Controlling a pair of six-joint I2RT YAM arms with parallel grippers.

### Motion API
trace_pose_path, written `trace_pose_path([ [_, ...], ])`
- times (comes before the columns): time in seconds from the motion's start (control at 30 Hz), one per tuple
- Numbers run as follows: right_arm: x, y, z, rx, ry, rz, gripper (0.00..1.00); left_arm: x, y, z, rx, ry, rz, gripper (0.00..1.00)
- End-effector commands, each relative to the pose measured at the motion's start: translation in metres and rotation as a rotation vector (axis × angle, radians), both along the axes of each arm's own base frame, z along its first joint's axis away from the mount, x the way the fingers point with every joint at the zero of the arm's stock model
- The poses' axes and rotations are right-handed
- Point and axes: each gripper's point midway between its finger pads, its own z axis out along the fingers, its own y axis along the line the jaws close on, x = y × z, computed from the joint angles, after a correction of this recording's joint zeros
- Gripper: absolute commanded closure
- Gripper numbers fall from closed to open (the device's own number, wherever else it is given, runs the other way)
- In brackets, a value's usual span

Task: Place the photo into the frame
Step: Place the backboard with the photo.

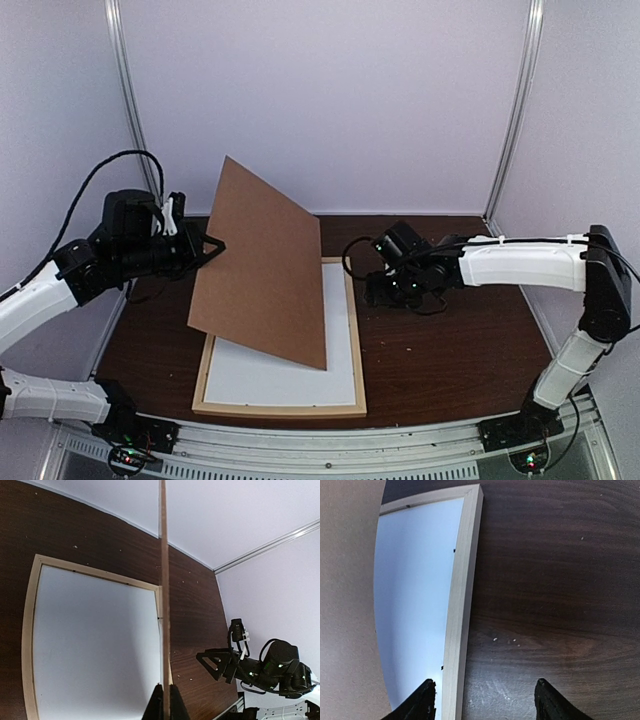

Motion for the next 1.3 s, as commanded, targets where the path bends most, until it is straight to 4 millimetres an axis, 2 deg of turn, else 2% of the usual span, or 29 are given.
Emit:
trace_pose_path([
  [0.0, 0.006, -0.029, 0.005, -0.046, -0.024, -0.030, 0.32, 0.009, -0.002, 0.052, -0.263, -0.119, 0.065, 1.00],
  [0.17, 0.003, -0.043, -0.007, -0.049, -0.006, -0.050, 0.32, 0.010, -0.009, 0.037, -0.310, -0.057, 0.056, 1.00],
  [0.33, -0.001, -0.049, -0.021, -0.060, 0.020, -0.055, 0.31, 0.010, -0.018, 0.020, -0.328, 0.003, 0.033, 1.00],
  [0.6, -0.007, -0.058, -0.029, -0.071, 0.031, -0.059, 0.30, 0.005, -0.012, 0.003, -0.250, 0.040, 0.030, 1.00],
  [1.27, -0.008, -0.064, -0.042, -0.077, 0.051, -0.068, 0.30, 0.009, -0.029, -0.016, -0.222, 0.101, -0.047, 1.00],
])
